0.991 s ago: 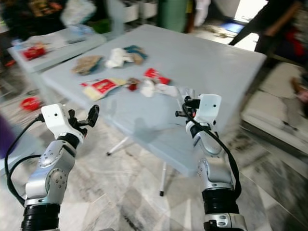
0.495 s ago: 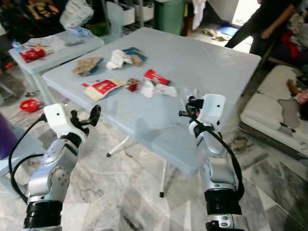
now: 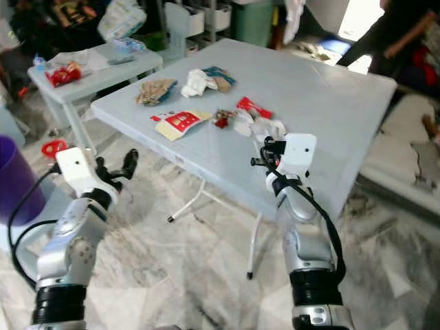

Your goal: Picking trash to rubbish bin

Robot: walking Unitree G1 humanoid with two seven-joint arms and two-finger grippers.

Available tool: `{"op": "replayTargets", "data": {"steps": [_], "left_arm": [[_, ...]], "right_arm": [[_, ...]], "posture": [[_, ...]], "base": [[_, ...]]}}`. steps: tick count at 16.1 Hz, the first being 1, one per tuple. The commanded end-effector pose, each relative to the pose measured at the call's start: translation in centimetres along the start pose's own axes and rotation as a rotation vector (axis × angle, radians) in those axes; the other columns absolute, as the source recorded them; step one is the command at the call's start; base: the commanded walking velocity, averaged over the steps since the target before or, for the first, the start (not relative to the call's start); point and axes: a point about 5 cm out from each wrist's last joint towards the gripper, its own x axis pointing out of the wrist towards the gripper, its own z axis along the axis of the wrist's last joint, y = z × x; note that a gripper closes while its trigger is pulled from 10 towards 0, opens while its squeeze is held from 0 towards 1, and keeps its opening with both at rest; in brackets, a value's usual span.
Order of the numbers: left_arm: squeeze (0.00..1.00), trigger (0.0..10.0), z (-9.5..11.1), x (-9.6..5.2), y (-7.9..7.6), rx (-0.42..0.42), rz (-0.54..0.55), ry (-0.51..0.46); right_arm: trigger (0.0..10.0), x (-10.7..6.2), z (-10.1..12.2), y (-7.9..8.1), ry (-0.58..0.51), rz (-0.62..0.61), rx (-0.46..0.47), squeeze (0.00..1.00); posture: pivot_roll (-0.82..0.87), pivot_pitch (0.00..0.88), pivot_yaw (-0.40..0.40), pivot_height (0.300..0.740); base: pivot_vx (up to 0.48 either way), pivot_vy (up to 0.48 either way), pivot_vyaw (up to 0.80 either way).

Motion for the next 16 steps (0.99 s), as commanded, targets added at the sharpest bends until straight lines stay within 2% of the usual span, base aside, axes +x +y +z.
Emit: {"op": "replayTargets", "data": {"steps": [1, 9, 16], "left_arm": [[0.00, 10.0, 0.21, 0.19, 0.04, 0.011, -0.002, -0.004], [0.00, 10.0, 0.15, 0.29, -0.04, 0.011, -0.004, -0.004], [0.00, 10.0, 1.00, 0.34, -0.32, 0.027, -0.048, -0.064]], "right_arm": [[0.0, 0.10, 0.45, 0.00, -0.014, -0.002, 0.005, 0.00], [0.0, 0.22, 0.59, -0.06, -0.018, -0.001, -0.002, 0.00], [0.0, 0.30, 0.76, 0.03, -0.025, 0.002, -0.006, 0.00]], "posture": [[0.02, 0.010, -0.004, 0.740], [0.01, 0.005, -0.007, 0.740], [0.01, 0.005, -0.006, 0.740]], "base": [[0.000, 0.480, 0.00], [0.000, 0.461, 0.00], [0.000, 0.000, 0.00]]}}
